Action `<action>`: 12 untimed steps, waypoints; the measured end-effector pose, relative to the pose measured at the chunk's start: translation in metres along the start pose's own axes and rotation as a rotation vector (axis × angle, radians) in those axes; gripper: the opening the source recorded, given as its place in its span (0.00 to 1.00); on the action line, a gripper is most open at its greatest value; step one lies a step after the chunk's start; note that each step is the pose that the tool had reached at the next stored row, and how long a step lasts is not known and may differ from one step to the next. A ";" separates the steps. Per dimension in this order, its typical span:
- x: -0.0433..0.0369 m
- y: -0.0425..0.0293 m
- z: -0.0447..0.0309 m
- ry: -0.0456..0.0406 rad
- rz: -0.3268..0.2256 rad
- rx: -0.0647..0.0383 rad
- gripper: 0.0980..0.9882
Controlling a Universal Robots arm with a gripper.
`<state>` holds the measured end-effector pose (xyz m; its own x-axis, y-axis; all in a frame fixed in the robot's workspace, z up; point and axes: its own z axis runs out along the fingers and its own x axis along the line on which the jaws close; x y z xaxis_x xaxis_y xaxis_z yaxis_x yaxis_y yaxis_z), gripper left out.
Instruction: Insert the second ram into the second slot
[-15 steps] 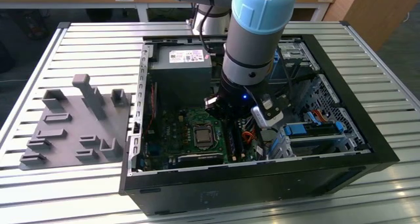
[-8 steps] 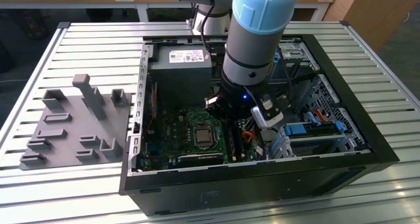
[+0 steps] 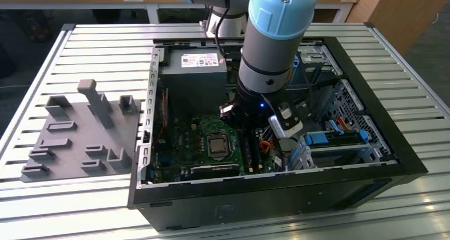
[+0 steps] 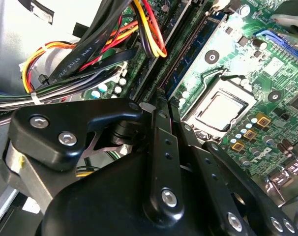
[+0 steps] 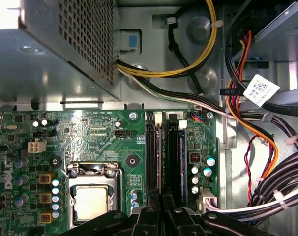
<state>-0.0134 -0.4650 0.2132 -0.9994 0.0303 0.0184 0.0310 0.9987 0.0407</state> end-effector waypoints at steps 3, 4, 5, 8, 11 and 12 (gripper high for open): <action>0.0000 0.0000 0.0000 -0.0001 0.000 0.000 0.05; 0.0000 0.0000 0.0000 0.0000 0.000 0.000 0.05; 0.0000 0.0000 0.0000 0.0000 0.000 0.000 0.12; 0.0000 0.0002 -0.0029 -0.0001 0.000 0.000 0.12; 0.0001 0.0004 -0.0085 -0.0001 0.000 0.000 0.12; 0.0002 0.0004 -0.0100 -0.0001 0.000 0.000 0.12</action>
<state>-0.0134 -0.4650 0.2233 -0.9994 0.0303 0.0183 0.0311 0.9987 0.0407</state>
